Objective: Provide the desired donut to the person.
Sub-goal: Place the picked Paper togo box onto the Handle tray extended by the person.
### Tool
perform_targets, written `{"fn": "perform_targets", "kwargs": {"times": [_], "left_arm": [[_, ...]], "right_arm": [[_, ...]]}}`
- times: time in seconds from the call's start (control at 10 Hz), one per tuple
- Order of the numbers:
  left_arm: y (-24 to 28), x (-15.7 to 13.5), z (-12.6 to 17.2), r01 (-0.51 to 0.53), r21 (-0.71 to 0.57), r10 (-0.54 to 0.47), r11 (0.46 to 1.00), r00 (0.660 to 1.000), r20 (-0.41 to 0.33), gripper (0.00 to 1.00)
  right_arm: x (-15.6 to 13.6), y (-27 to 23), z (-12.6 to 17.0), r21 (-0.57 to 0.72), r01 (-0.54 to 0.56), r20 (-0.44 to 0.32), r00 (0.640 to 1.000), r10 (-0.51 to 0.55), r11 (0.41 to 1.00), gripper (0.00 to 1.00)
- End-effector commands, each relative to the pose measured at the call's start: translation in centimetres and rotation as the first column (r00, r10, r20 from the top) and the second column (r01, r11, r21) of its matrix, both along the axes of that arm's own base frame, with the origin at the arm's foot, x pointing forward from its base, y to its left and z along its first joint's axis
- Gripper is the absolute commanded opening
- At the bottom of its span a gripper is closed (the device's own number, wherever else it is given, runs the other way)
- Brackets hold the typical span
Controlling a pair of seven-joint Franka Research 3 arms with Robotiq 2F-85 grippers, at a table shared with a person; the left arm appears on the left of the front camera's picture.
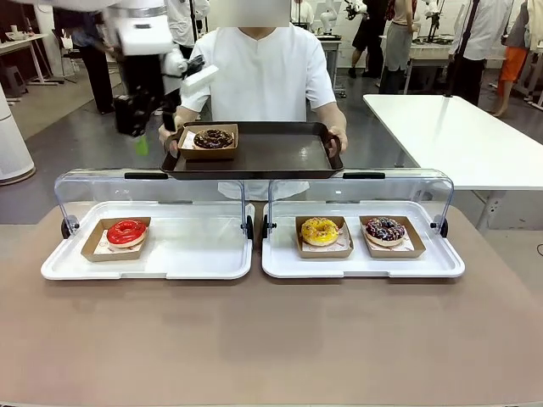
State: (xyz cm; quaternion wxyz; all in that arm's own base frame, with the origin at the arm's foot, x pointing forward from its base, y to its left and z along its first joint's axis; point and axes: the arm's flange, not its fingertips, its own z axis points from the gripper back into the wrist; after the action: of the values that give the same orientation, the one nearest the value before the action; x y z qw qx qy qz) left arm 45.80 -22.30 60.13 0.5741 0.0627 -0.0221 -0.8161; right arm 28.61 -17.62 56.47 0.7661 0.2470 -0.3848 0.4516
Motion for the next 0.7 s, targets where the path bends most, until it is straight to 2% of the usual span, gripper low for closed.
{"fn": "perform_targets", "kwargs": {"times": [0.0,0.2,0.5,0.6], "left_arm": [[4.1,-6.4,-3.8,0.027,-0.059,-0.023,0.998,0.998,0.062,1.00],[5.9,-8.3,-4.7,0.022,-0.089,-0.013,0.996,0.995,0.098,1.00],[7.4,-7.3,-5.0,0.037,-0.121,-0.029,0.992,0.998,0.062,1.00],[7.0,-8.4,-4.9,-0.008,-0.081,0.014,0.997,0.996,0.084,1.00]], "right_arm": [[0.2,0.0,0.0,0.015,-0.010,0.020,1.000,0.010,1.000,1.00],[0.2,0.0,0.0,0.015,-0.010,0.020,1.000,0.010,1.000,1.00],[0.2,0.0,0.0,0.015,-0.010,0.020,1.000,0.010,1.000,1.00],[0.2,0.0,0.0,0.015,-0.010,0.020,1.000,0.010,1.000,1.00]]}}
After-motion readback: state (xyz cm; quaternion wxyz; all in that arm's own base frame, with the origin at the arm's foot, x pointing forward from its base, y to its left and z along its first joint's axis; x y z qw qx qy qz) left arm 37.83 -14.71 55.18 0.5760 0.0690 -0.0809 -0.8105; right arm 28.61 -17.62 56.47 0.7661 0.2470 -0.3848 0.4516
